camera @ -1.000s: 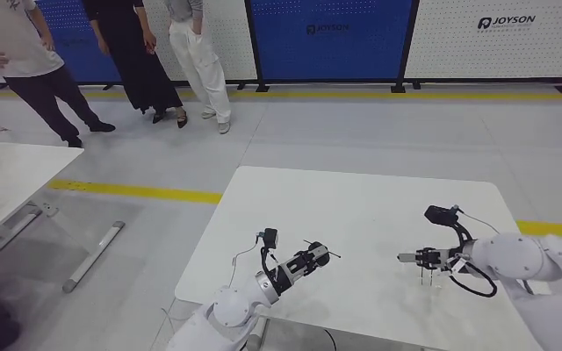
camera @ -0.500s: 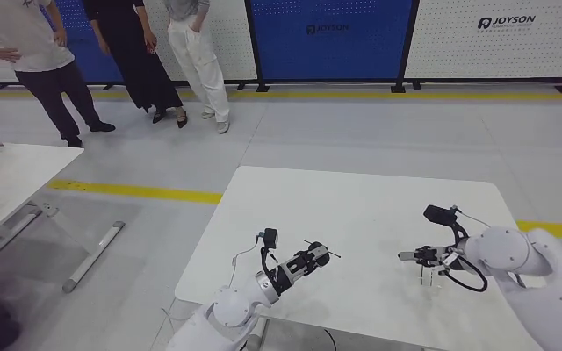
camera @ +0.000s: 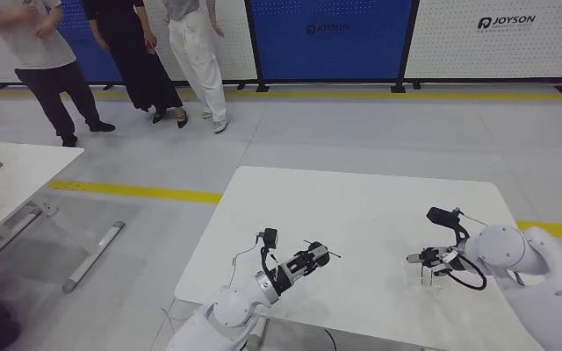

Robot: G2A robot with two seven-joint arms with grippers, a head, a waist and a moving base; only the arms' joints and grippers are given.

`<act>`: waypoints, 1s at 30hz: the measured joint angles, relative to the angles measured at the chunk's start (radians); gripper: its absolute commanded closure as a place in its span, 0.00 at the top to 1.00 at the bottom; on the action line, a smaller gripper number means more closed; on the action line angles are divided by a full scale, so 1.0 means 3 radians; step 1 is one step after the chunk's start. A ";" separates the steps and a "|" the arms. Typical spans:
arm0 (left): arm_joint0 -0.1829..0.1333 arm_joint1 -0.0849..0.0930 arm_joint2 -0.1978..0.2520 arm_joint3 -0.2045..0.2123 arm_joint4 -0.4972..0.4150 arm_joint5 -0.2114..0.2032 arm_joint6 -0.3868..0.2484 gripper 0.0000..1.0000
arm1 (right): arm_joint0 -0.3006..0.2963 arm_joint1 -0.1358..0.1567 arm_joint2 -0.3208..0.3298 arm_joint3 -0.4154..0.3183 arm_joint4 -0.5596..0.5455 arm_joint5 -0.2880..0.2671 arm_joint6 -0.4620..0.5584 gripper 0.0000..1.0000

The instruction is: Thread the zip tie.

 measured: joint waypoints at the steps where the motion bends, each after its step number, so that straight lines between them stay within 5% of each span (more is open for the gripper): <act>1: 0.0000 0.0000 0.0000 0.0000 0.0000 0.0000 0.0000 0.00 | 0.0000 -0.0001 0.0001 0.0007 -0.0008 0.0016 -0.0001 0.48; 20: 0.0000 0.0000 0.0000 0.0000 0.0000 0.0000 0.0000 0.00 | 0.0160 -0.0137 -0.0127 0.0297 -0.0169 0.0042 0.0060 0.32; 30: 0.0000 0.0000 0.0000 0.0000 0.0000 0.0000 0.0000 0.00 | 0.0274 -0.0242 -0.0209 0.0476 -0.0248 0.0042 0.0104 0.35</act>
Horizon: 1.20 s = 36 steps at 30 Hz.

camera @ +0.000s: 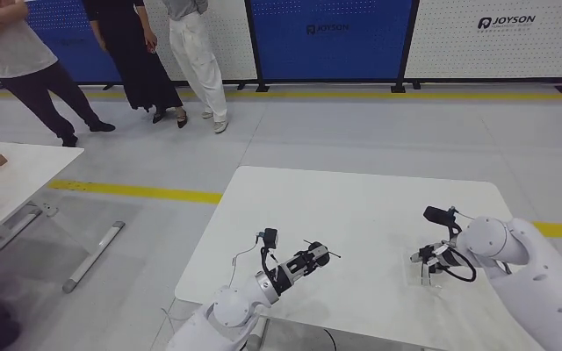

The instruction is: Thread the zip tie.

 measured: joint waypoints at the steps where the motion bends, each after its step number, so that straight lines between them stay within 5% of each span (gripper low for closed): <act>1: 0.0000 0.0000 0.0000 0.0000 0.0000 0.0000 0.0000 0.00 | 0.0003 -0.0009 0.0005 0.0015 -0.0008 0.0000 -0.0001 0.34; 33: 0.0000 0.0000 0.0000 0.0000 0.0000 0.0000 0.0000 0.00 | 0.0109 -0.0230 0.0049 0.0326 -0.0268 0.0000 0.0198 0.18; 36: 0.0000 0.0000 0.0000 0.0000 0.0000 0.0000 0.0000 0.00 | 0.0127 -0.0255 0.0044 0.0371 -0.0301 0.0000 0.0205 0.08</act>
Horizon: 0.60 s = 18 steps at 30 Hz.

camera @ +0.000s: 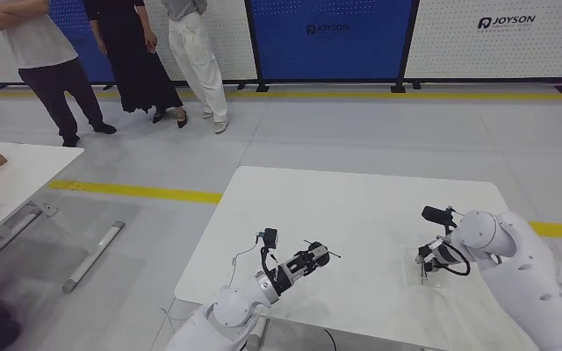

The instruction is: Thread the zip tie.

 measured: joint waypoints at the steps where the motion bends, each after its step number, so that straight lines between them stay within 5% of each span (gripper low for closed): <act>1: 0.0000 0.0000 0.0000 0.0000 0.0000 0.0000 0.0000 0.00 | 0.0006 -0.0010 0.0000 0.0015 -0.0010 0.0000 0.0000 0.06; 2: 0.0000 0.0000 0.0000 0.0000 0.0000 0.0000 0.0000 0.00 | 0.0009 -0.0017 0.0000 0.0024 -0.0016 0.0000 0.0002 0.00; 9: 0.0000 0.0000 0.0000 0.0000 0.0000 0.0000 0.0000 0.00 | -0.0003 -0.0047 0.0038 0.0022 -0.0052 0.0000 0.0028 0.00; 18: 0.0000 0.0000 0.0000 0.0000 0.0000 0.0000 0.0000 0.00 | -0.0222 0.0034 0.0252 -0.0313 -0.0113 -0.0004 0.0076 0.00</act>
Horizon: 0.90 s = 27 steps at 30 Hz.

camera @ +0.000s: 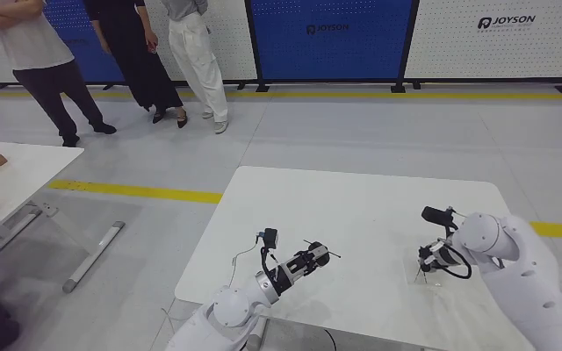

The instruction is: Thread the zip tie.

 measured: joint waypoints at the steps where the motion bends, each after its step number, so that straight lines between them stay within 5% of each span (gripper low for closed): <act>1: 0.0000 0.0000 0.0000 0.0000 0.0000 0.0000 0.0000 0.00 | -0.0043 0.0017 0.0045 -0.0057 -0.0013 0.0002 -0.0004 0.00; 9: 0.0000 0.0000 0.0000 0.0000 0.0000 0.0000 0.0000 0.00 | -0.0389 0.0121 0.0420 -0.0444 0.0047 -0.0001 -0.0135 0.00; 19: 0.0000 0.0000 0.0000 0.0000 0.0000 0.0000 0.0000 0.00 | -0.1078 0.0244 0.1160 -0.1060 0.0375 -0.0102 -0.0764 0.00; 27: 0.0000 0.0000 0.0000 0.0000 0.0000 0.0000 0.0000 0.00 | -0.1079 0.0244 0.1161 -0.1060 0.0376 -0.0103 -0.0760 0.00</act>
